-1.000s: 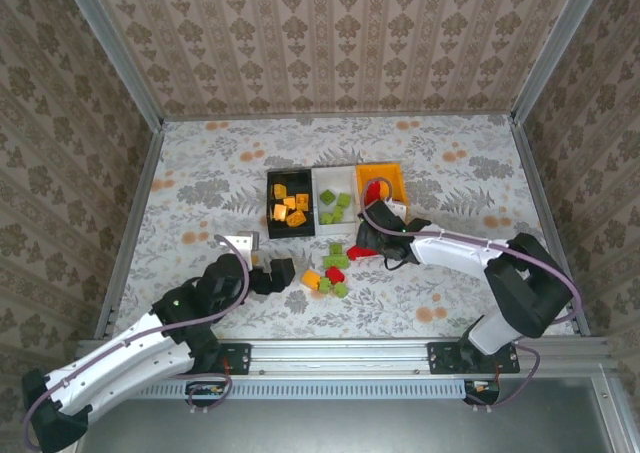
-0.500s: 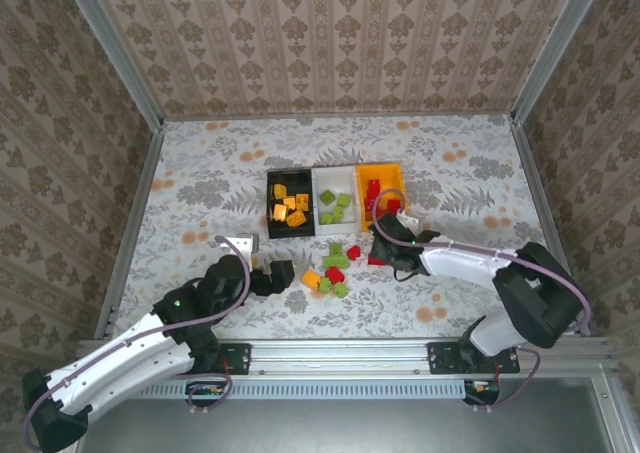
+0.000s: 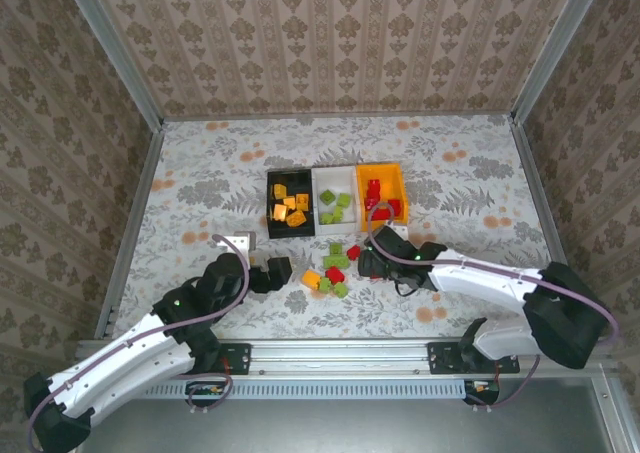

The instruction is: Sort the legos into containers by color

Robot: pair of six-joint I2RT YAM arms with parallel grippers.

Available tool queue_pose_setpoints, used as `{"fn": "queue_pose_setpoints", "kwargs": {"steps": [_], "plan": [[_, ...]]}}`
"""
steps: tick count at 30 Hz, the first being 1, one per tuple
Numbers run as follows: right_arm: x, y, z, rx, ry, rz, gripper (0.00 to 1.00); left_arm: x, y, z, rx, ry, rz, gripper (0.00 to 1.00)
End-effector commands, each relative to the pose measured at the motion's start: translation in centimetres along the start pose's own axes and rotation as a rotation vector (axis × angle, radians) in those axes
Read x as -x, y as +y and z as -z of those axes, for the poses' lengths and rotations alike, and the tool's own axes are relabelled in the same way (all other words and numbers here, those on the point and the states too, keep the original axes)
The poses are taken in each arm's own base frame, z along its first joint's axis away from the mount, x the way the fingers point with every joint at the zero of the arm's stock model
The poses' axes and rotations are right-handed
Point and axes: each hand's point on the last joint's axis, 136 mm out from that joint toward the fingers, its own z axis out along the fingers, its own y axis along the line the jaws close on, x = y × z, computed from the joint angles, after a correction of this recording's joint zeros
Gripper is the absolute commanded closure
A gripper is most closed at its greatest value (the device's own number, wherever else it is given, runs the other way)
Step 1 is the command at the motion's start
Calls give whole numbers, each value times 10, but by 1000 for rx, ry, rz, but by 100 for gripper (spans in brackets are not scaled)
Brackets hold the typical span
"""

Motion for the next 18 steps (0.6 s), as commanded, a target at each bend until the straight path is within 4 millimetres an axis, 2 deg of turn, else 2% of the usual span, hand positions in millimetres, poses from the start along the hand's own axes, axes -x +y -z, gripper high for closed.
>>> {"fn": "queue_pose_setpoints", "kwargs": {"steps": [1, 4, 8, 13, 18], "plan": [[-14, 2, -14, -31, 80, 73, 12, -4, 7, -2, 19, 2, 16, 0], [-18, 1, -22, -44, 92, 87, 16, -4, 8, -3, 20, 4, 23, 0], [-16, 3, -22, -33, 80, 95, 24, -5, 9, -4, 23, 10, 28, 0], [-15, 6, -21, -15, 78, 101, 43, -5, 11, -5, 25, 10, 33, 0], [-4, 11, -4, 23, 37, 93, 54, -4, 10, -5, 25, 6, 38, 0]]}}
